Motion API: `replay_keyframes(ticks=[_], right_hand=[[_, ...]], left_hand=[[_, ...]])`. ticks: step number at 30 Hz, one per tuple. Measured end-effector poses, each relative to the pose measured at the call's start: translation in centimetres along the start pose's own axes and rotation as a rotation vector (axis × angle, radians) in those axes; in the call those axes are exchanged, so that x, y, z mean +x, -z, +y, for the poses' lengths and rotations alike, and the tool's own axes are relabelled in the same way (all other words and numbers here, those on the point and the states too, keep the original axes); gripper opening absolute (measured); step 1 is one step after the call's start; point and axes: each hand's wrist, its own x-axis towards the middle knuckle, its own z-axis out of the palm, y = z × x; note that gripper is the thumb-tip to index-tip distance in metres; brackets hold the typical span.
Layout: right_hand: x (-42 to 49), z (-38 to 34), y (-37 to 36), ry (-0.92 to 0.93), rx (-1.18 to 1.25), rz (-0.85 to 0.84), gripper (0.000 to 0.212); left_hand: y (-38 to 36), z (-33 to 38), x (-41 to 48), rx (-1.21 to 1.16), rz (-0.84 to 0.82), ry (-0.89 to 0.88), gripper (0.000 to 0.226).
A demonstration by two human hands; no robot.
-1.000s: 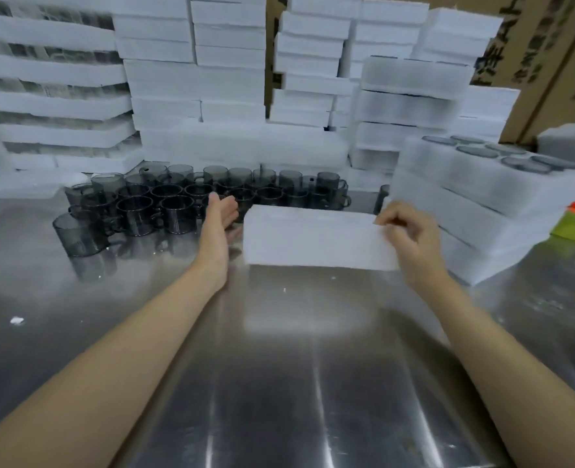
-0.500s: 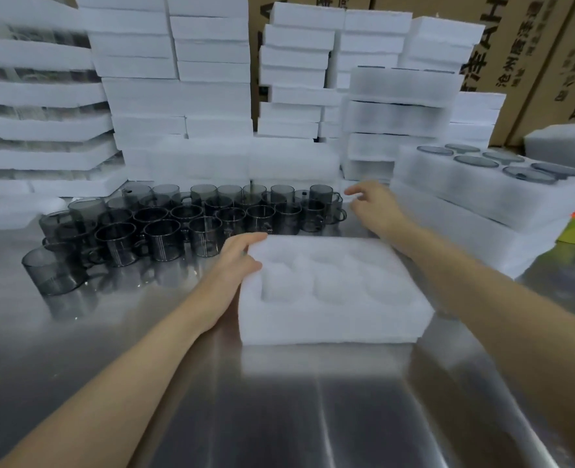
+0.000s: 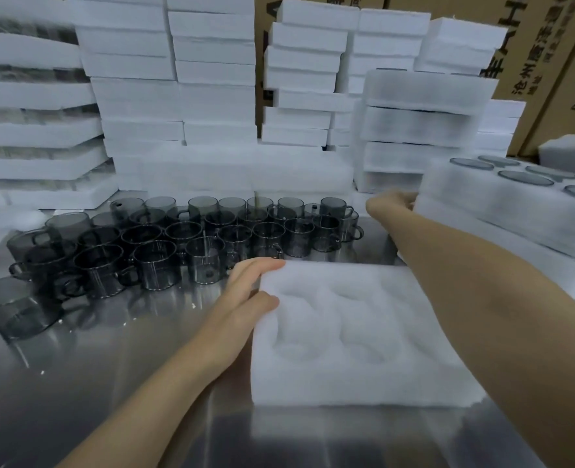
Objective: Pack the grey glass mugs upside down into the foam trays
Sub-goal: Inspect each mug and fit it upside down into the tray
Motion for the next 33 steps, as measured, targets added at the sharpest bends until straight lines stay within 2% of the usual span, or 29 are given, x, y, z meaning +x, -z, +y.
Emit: replay_keyframes(ticks=[3, 6, 8, 11, 12, 13, 16, 20, 21, 27, 33], right_hand=[[-0.3, 0.2, 0.1, -0.002, -0.095, -0.03, 0.04], [-0.4, 0.4, -0.6, 0.07, -0.113, 0.001, 0.043], [0.3, 0.2, -0.8, 0.028, -0.103, 0.017, 0.045], [0.6, 0.7, -0.5, 0.064, -0.335, -0.072, 0.056], [0.9, 0.5, -0.4, 0.075, -0.275, -0.086, 0.058], [0.8, 0.4, -0.5, 0.079, -0.32, -0.104, 0.056], [1.6, 1.1, -0.7, 0.016, -0.276, 0.006, 0.048], [1.6, 1.8, -0.9, -0.02, -0.309, 0.034, 0.048], [1.3, 1.8, -0.9, 0.013, -0.37, 0.025, 0.048], [-0.2, 1.0, -1.4, 0.172, -0.301, 0.139, 0.03], [-4.2, 0.1, 2.2, 0.433, -0.347, 0.518, 0.023]], left_hand=[[-0.1, 0.2, 0.0, 0.02, -0.003, 0.0, 0.046], [-0.1, 0.2, -0.1, 0.024, 0.0, 0.004, 0.046], [0.0, 0.2, -0.1, 0.023, -0.001, 0.003, 0.046], [0.0, 0.1, -0.1, 0.037, -0.021, 0.003, 0.045], [0.0, 0.0, -0.1, 0.04, -0.026, 0.001, 0.044], [0.1, 0.0, -0.1, 0.042, -0.032, -0.001, 0.044], [-0.1, -0.2, 0.0, 0.059, -0.046, -0.002, 0.044], [-0.2, -0.4, 0.1, 0.073, -0.049, -0.012, 0.044], [-0.2, -0.5, 0.2, 0.077, -0.046, -0.018, 0.044], [-0.2, -0.6, 0.5, 0.078, -0.054, -0.052, 0.044], [-0.2, -0.5, 0.4, 0.065, -0.014, -0.025, 0.04]])
